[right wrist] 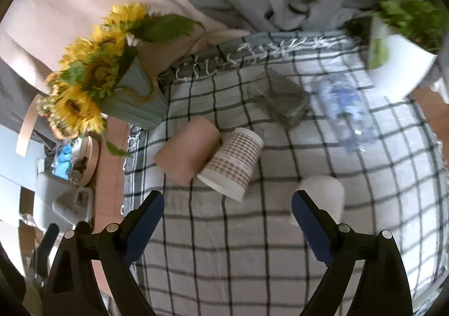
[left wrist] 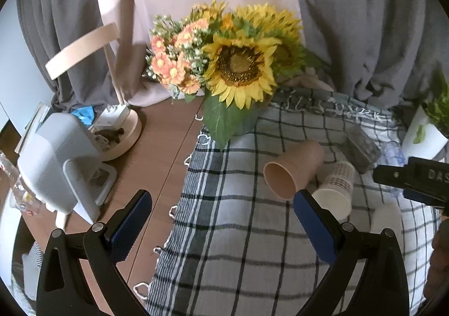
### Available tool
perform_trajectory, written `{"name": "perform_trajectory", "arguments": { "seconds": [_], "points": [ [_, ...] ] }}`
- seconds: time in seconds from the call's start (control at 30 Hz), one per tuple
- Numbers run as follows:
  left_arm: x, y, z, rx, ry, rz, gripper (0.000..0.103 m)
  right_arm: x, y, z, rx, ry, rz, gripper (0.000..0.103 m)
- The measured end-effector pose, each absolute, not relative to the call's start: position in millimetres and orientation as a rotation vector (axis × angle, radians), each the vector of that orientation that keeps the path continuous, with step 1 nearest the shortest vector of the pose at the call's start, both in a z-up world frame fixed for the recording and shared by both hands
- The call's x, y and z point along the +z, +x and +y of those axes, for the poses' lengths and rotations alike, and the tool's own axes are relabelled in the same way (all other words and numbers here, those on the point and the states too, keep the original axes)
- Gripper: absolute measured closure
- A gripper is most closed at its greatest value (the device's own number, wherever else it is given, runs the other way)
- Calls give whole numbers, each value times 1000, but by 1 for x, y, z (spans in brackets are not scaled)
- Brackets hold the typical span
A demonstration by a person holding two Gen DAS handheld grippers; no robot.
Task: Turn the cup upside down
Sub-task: 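Move the right gripper to the brown houndstooth paper cup and close on it, then lift the houndstooth cup with the right gripper and carry it toward the left tool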
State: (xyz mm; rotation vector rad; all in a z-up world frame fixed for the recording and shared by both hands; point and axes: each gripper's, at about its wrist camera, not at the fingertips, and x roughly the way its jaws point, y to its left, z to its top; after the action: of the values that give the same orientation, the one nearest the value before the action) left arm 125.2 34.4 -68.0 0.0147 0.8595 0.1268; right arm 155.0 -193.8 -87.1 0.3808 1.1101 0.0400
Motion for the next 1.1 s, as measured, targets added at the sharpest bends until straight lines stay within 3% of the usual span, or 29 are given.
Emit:
{"name": "perform_trajectory", "arguments": {
  "seconds": [0.3,0.67,0.9,1.1],
  "points": [
    [-91,158,34,134,2,917,0,-146,220,-199,11,528,1296,19],
    [-109,173,34,150,-4,972,0,-186,249,-198,-57,543,1392,26],
    [-120,175,36,149,-15,1012,0,-196,260,-193,-46,548,1409,36],
    [-118,170,39,146,-21,1018,0,-191,261,-192,-55,540,1388,36]
  ]
}}
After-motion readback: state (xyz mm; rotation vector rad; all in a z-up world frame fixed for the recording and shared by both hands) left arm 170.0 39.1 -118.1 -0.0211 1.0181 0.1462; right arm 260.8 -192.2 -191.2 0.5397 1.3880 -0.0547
